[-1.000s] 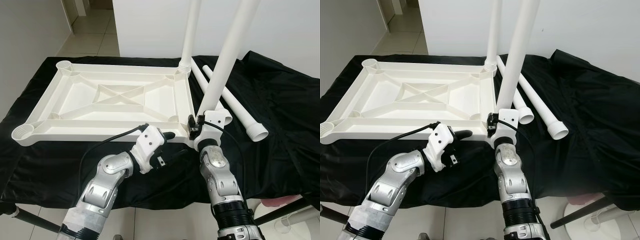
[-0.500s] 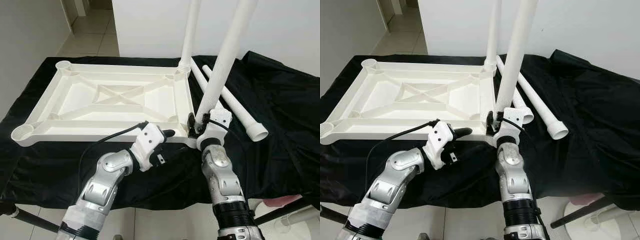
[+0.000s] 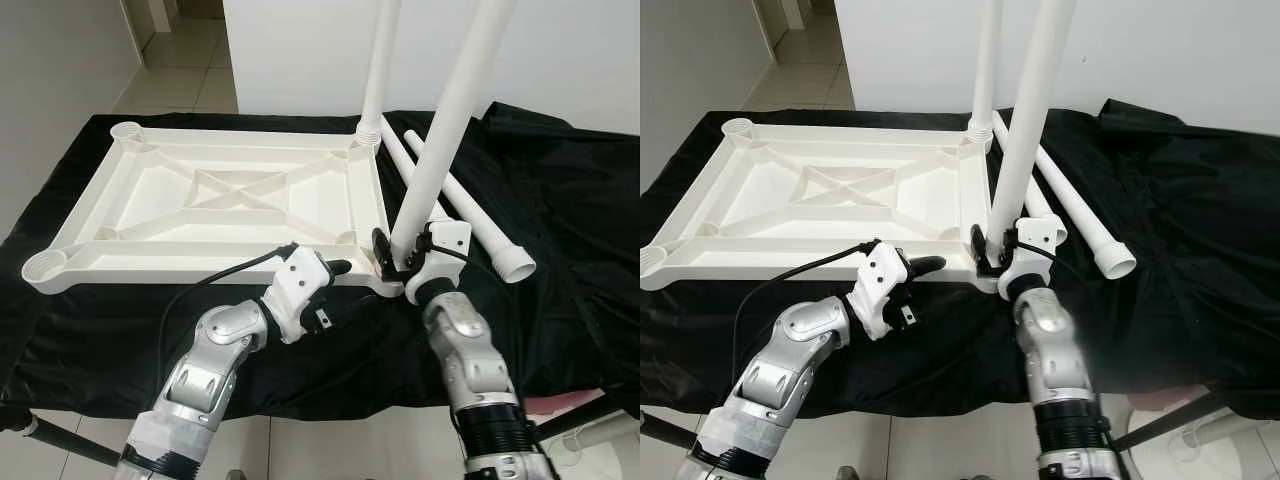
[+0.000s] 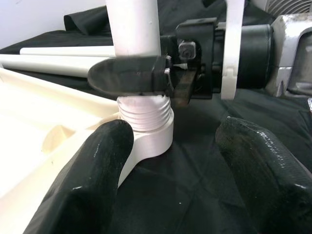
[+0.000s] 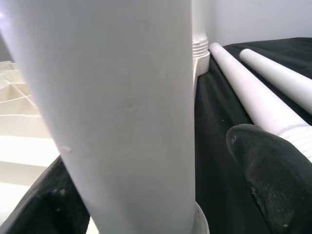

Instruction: Building children table

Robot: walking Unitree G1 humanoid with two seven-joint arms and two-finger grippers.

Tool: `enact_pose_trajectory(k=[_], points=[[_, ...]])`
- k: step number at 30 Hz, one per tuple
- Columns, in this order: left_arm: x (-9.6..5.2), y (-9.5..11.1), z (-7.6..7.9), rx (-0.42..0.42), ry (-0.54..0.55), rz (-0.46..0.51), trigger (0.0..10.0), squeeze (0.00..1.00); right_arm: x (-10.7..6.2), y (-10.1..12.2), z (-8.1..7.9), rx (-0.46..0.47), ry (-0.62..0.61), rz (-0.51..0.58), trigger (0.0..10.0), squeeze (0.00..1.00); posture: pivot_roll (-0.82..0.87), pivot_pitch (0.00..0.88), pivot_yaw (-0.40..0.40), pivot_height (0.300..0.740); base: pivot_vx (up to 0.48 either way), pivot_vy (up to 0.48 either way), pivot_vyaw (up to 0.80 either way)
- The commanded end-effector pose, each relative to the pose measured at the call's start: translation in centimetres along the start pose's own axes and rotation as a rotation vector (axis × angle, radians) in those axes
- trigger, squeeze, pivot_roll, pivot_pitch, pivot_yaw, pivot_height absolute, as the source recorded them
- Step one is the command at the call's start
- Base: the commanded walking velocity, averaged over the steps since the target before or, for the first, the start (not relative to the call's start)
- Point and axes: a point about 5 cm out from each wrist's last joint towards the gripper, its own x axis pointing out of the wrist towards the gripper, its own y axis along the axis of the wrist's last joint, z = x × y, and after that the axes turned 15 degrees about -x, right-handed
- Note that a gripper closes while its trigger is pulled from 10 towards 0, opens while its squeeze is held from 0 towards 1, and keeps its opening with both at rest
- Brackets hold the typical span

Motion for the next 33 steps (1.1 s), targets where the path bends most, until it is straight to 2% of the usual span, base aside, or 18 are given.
enact_pose_trajectory(k=[1, 2, 6, 17, 18, 19, 20, 21, 22, 23, 33], points=[[-0.1, -0.1, -0.1, -0.002, 0.059, 0.003, 10.0, 0.0, 0.0, 0.0, -0.1, -0.005, 0.048, 0.017, 10.0, 1.0, -0.05, 0.073, 0.0, 0.74, 0.0, 0.0, 0.0], [-0.1, 0.0, 0.0, 0.0, 0.06, 0.003, 10.0, 0.0, 0.2, 0.0, -0.1, -0.031, 0.1, 0.028, 10.0, 0.0, -0.04, 0.073, 0.002, 0.74, 0.0, 0.0, 0.0], [-0.2, 0.1, -0.1, 0.002, 0.065, 0.003, 10.0, 0.0, 0.3, 0.1, 0.8, -0.084, 0.22, 0.044, 10.0, 0.0, -0.04, 0.076, -0.002, 0.74, 0.0, 0.0, 0.0], [-0.3, 0.1, -0.1, -0.006, 0.072, 0.006, 10.0, 0.0, 0.6, 0.2, 2.2, -0.154, 0.365, 0.055, 10.0, 0.0, -0.03, 0.076, -0.006, 0.74, 0.0, 0.0, 0.0], [-0.3, 0.1, -0.2, -0.006, 0.072, 0.006, 10.0, 0.0, 0.7, 0.2, 2.3, -0.157, 0.384, 0.057, 9.6, 0.0, -0.03, 0.073, -0.005, 0.74, 0.0, 0.0, 0.0], [-0.3, 0.1, -0.2, -0.005, 0.072, 0.006, 10.0, 0.0, 0.7, 0.2, 2.3, -0.158, 0.398, 0.058, 8.5, 0.0, -0.03, 0.073, -0.005, 0.74, 0.0, 0.0, 0.0], [-0.3, 0.1, -0.2, -0.002, 0.072, 0.003, 10.0, 0.0, 0.8, 0.2, 2.3, -0.16, 0.409, 0.06, 4.3, 0.0, -0.03, 0.071, -0.006, 0.74, 0.0, 0.0, 0.0], [-0.3, 0.1, -0.2, -0.002, 0.072, 0.003, 10.0, 0.0, 0.8, 0.2, 2.3, -0.16, 0.409, 0.06, 4.3, 0.0, -0.03, 0.071, -0.006, 0.74, 0.0, 0.0, 0.0], [-0.3, 0.1, -0.3, 0.002, 0.074, 0.0, 10.0, 0.0, 0.9, 0.1, 2.3, -0.161, 0.416, 0.061, 0.4, 0.0, -0.03, 0.07, -0.005, 0.74, 0.0, 0.0, 0.0], [-0.4, 0.1, -0.3, 0.003, 0.075, -0.002, 10.0, 0.0, 0.9, 0.0, 2.4, -0.159, 0.422, 0.062, 0.0, 0.0, -0.03, 0.068, -0.006, 0.74, 0.0, 0.0, 0.0], [-0.6, -0.1, -0.1, 0.002, 0.074, -0.009, 10.0, 0.0, 0.6, -0.5, 2.5, -0.138, 0.429, 0.059, 0.0, 0.0, -0.02, 0.063, -0.008, 0.74, 0.0, 0.0, 0.0]])
